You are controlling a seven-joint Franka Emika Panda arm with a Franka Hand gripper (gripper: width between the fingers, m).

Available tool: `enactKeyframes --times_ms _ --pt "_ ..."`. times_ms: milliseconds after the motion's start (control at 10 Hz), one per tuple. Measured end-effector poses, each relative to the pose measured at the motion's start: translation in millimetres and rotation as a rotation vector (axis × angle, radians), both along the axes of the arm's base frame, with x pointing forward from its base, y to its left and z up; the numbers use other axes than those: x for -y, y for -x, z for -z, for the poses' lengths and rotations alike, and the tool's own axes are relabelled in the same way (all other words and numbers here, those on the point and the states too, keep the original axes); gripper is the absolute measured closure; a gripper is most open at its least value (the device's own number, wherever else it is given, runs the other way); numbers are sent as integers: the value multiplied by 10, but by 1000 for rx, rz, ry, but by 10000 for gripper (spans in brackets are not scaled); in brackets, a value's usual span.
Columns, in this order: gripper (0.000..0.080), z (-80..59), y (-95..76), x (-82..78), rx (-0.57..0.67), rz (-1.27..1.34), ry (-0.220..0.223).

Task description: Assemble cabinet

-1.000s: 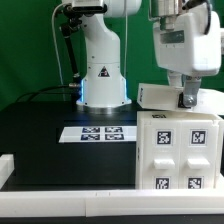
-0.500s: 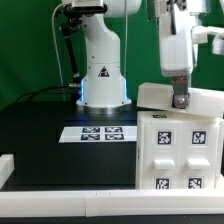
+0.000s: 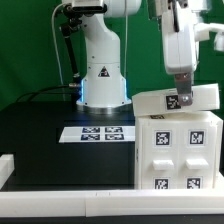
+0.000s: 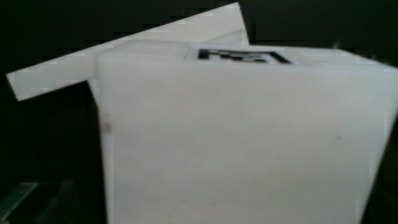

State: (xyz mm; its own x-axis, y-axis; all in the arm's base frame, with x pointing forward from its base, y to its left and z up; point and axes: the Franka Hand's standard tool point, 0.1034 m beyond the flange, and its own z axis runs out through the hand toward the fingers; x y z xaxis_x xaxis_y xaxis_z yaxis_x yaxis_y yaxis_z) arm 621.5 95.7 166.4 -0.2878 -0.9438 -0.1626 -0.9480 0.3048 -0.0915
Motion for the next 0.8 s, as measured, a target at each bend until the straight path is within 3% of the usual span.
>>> enactKeyframes --times_ms 200,500,600,800 --pt "1 -109 -21 -4 21 -9 -21" --pt "2 -98 -17 -15 26 -51 -19" --pt "2 -91 -9 -16 24 -103 -6" --pt "2 -111 -41 -51 21 -390 62"
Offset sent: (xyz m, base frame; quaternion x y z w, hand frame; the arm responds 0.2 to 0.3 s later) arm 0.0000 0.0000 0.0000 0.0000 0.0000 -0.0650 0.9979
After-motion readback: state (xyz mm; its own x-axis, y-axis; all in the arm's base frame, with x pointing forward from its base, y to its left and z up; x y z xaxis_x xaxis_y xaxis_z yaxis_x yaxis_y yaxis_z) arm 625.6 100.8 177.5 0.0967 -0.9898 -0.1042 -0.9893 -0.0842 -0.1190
